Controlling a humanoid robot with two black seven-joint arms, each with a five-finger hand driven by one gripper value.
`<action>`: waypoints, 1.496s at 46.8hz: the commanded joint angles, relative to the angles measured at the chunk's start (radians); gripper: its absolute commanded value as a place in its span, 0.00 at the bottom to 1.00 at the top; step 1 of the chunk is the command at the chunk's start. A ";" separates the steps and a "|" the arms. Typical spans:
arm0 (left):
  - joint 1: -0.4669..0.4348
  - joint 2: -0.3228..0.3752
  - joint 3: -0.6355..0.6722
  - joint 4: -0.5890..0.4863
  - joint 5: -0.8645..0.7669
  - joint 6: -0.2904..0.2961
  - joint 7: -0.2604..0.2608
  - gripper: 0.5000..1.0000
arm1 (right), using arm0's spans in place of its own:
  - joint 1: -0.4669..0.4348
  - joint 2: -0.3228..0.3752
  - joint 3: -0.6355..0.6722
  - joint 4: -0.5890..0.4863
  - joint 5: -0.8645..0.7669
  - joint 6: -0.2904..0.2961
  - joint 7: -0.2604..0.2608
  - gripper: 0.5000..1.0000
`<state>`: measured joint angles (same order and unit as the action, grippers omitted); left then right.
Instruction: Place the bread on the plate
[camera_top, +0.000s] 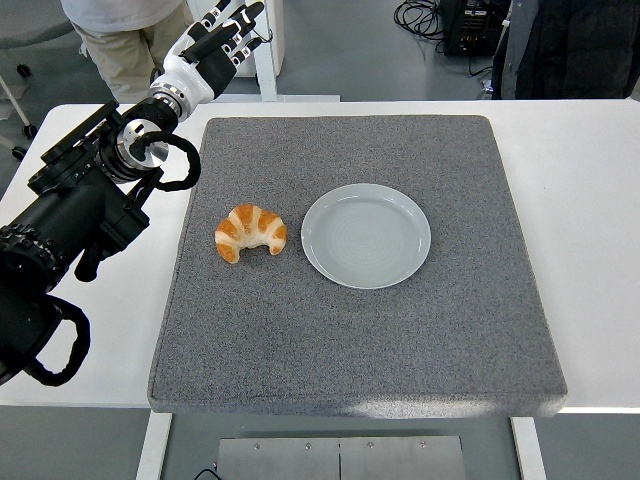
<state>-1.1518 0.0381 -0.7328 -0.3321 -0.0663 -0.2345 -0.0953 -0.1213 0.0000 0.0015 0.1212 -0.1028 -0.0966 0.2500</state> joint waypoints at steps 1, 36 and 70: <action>0.003 0.000 -0.004 0.001 -0.001 0.000 0.000 1.00 | 0.000 0.000 0.000 0.000 0.000 0.000 0.000 1.00; 0.060 0.089 0.009 -0.168 0.008 0.012 0.028 1.00 | 0.000 0.000 0.000 0.000 0.000 0.000 0.000 1.00; 0.204 0.358 0.010 -0.643 0.137 0.109 0.026 1.00 | 0.000 0.000 0.000 0.000 0.000 0.000 0.000 1.00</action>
<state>-0.9537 0.3774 -0.7235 -0.9467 0.0403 -0.1262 -0.0692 -0.1216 0.0000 0.0015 0.1212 -0.1028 -0.0966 0.2500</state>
